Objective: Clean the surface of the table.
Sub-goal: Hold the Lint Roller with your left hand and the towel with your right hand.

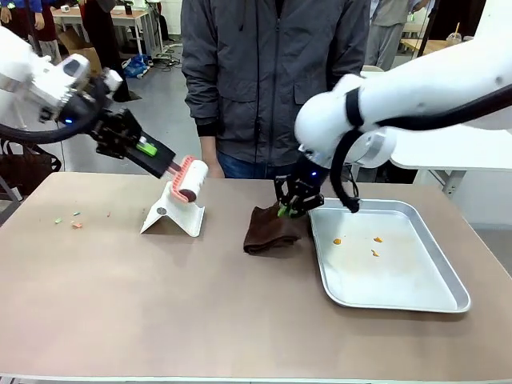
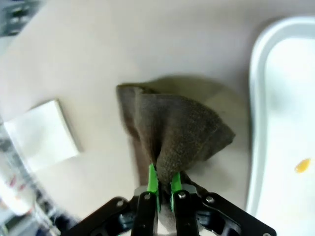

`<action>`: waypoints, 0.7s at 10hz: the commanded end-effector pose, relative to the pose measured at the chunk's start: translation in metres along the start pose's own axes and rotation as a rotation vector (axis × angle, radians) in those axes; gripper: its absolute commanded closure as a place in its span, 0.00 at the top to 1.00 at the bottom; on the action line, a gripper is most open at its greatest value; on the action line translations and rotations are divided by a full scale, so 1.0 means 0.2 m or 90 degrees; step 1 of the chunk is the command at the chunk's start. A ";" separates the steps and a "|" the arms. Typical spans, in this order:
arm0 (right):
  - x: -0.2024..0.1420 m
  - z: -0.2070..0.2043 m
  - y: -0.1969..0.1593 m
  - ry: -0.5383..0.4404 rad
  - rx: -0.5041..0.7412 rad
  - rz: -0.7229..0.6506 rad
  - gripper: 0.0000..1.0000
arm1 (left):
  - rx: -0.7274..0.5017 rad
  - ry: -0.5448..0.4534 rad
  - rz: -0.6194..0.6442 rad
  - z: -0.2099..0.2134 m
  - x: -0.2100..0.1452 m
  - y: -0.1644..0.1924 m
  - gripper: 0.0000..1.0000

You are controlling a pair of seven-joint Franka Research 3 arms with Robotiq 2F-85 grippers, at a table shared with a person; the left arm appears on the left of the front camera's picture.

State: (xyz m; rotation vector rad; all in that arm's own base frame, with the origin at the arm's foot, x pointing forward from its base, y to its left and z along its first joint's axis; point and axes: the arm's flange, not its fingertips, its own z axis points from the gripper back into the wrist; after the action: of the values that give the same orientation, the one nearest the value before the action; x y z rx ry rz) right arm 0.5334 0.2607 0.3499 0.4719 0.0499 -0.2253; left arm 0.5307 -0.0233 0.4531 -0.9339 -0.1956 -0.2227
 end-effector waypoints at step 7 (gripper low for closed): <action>-0.46 0.59 -0.76 0.125 0.587 0.196 0.00 | -0.354 -0.131 0.133 0.72 -0.79 0.30 0.19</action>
State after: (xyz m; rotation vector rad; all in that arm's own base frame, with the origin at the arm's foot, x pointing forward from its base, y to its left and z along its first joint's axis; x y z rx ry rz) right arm 0.4369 0.1188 0.3915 1.4068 0.0444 0.1041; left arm 0.3956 0.1295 0.4406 -1.4866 -0.2505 -0.0276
